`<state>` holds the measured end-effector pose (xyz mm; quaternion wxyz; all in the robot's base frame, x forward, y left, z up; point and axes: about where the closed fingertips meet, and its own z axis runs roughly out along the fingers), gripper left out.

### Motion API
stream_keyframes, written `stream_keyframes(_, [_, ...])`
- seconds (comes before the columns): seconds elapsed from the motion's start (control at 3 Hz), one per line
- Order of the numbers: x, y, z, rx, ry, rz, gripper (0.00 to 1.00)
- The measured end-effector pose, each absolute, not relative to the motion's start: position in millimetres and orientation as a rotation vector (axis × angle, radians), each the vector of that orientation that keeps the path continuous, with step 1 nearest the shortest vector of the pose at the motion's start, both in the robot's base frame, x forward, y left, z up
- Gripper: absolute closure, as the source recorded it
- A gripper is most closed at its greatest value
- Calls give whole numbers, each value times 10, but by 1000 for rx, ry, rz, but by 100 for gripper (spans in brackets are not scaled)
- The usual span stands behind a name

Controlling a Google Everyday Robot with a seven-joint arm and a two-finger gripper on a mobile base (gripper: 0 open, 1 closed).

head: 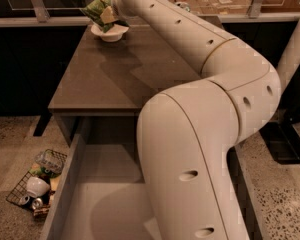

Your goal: Place green jalapeno chip bag into paper bowl

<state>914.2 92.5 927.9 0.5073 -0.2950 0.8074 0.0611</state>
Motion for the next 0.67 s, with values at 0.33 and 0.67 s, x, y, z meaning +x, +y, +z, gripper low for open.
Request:
stream_keyframes(0.33, [9309,1058,9325,-657,1878,84,100])
stream_keyframes(0.67, [9437,1084,9336,-618,1851,28,100])
